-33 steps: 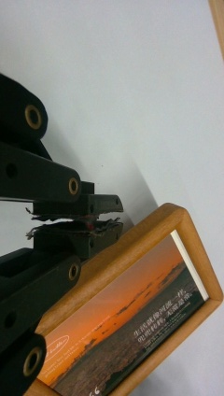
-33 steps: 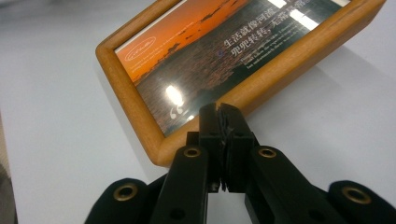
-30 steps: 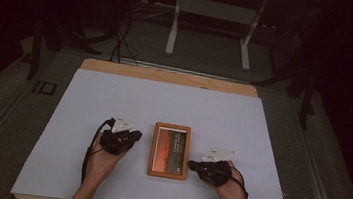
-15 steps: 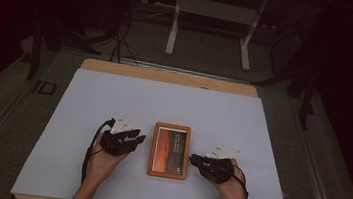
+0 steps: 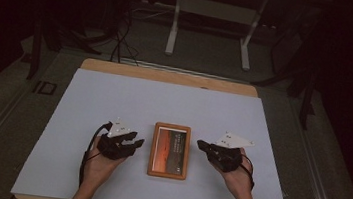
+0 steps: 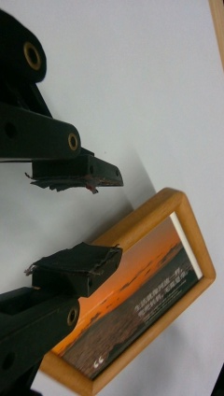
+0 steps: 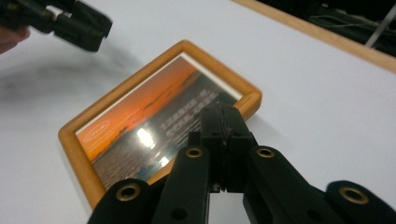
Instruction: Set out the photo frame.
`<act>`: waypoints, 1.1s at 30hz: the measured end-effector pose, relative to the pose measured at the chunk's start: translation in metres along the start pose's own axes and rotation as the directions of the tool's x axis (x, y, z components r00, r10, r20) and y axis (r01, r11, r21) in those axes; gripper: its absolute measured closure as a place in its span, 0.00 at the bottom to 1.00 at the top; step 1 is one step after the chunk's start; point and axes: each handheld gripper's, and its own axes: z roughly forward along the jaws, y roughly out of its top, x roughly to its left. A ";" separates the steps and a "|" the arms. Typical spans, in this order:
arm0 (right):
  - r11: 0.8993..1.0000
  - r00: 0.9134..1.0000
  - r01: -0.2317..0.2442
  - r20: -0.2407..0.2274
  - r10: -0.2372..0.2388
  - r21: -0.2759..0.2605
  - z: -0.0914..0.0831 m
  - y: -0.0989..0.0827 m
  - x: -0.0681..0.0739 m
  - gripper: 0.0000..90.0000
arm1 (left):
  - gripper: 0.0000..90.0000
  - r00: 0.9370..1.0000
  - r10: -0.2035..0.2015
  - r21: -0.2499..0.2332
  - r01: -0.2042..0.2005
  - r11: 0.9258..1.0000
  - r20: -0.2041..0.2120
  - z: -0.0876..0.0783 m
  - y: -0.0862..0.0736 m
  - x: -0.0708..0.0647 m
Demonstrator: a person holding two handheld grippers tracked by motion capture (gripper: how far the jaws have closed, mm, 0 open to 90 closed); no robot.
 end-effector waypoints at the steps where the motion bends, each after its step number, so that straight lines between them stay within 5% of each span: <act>1: 1.000 1.000 0.002 0.003 -0.002 -0.003 0.000 0.002 -0.001 1.00 | 0.66 1.000 0.006 0.002 -0.006 1.000 -0.001 -0.001 0.000 -0.001; 9: 1.000 1.000 0.012 0.011 -0.012 0.010 0.006 0.012 -0.006 1.00 | 0.63 1.000 0.023 0.013 -0.023 1.000 -0.019 -0.005 -0.004 -0.006; 33: 0.996 1.000 0.003 -0.014 -0.002 0.089 0.075 0.022 -0.015 1.00 | 0.58 0.999 0.008 -0.006 -0.008 1.000 -0.043 -0.013 -0.005 -0.002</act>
